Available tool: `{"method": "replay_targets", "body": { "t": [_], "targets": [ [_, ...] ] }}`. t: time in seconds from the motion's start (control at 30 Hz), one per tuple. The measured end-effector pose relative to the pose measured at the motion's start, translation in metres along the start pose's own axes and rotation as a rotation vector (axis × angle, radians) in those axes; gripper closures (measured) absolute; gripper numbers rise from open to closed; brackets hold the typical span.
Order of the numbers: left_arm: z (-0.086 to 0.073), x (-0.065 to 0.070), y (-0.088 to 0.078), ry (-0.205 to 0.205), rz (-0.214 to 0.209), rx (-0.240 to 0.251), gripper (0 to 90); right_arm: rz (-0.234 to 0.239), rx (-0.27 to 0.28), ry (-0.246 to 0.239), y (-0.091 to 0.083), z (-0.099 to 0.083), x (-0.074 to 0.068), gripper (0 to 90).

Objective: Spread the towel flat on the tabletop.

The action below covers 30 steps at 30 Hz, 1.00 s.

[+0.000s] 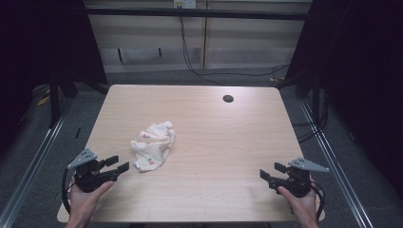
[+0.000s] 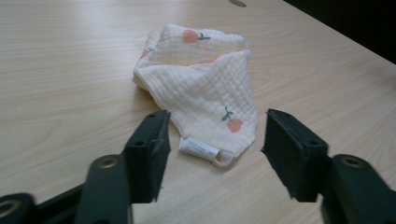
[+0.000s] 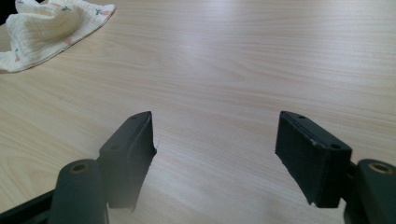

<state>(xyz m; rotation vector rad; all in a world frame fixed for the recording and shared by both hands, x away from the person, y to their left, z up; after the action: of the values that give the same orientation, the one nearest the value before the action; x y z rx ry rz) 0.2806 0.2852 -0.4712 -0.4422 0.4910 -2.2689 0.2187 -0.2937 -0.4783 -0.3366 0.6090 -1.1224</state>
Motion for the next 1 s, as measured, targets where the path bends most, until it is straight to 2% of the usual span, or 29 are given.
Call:
{"method": "replay_targets", "body": {
  "t": [0.17, 0.2, 0.23, 0.3, 0.33, 0.4, 0.53, 0.6, 0.63, 0.7, 0.8, 0.9, 1.0],
  "targets": [
    [0.004, 0.002, 0.003, 0.008, -0.035, -0.016, 50.9, 0.004, -0.005, -0.001, 0.002, 0.001, 0.000, 27.8],
    [0.007, 0.007, 0.004, -0.005, -0.018, -0.045, 55.3, 0.008, -0.007, 0.005, 0.003, 0.001, 0.000, 27.7],
    [0.007, 0.007, 0.004, -0.005, -0.018, -0.045, 55.3, 0.008, -0.007, 0.005, 0.003, 0.001, 0.000, 27.7],
    [0.012, 0.014, 0.007, 0.001, -0.064, -0.049, 56.3, 0.009, -0.017, 0.008, 0.004, 0.001, -0.001, 27.5],
    [0.016, 0.018, 0.009, 0.015, -0.073, -0.057, 57.2, 0.014, -0.014, 0.016, 0.004, 0.001, -0.002, 27.5],
    [0.027, 0.024, 0.015, 0.075, -0.087, -0.071, 59.6, 0.015, -0.014, 0.017, 0.005, 0.001, -0.002, 27.8],
    [0.039, 0.022, 0.026, 0.080, -0.116, -0.059, 61.6, 0.022, -0.015, 0.012, 0.006, 0.001, -0.002, 28.3],
    [0.046, 0.021, 0.037, 0.099, -0.121, -0.087, 61.6, 0.020, -0.017, 0.008, 0.006, 0.001, -0.002, 28.3],
    [0.048, 0.021, 0.044, 0.128, -0.111, -0.113, 61.6, 0.023, -0.020, 0.012, 0.006, 0.001, -0.002, 28.4],
    [0.047, 0.022, 0.057, 0.174, -0.092, -0.141, 61.5, 0.025, -0.018, 0.016, 0.005, 0.001, -0.002, 28.4],
    [0.038, 0.024, 0.075, 0.187, -0.115, -0.205, 58.7, 0.025, -0.016, 0.014, 0.005, 0.001, -0.002, 28.4],
    [0.031, 0.022, 0.084, 0.201, -0.121, -0.268, 53.6, 0.024, -0.015, 0.007, 0.004, 0.001, -0.002, 28.3],
    [0.027, 0.018, 0.088, 0.183, -0.087, -0.277, 48.8, 0.027, -0.019, 0.006, 0.004, 0.000, -0.002, 28.3]
  ]
}}
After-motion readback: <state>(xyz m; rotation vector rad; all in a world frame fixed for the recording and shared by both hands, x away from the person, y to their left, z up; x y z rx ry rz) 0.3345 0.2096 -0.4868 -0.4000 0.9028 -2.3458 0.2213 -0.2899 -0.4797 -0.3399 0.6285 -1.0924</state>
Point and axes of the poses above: each handheld gripper's, and its own axes: y roughly forward along the jaws, z roughly out of its top, x roughly to its right, the point moved 1 cm from there along y, roughly forward along the jaws, and after that the axes turned 6 degrees about y, right-handed, at the moved point
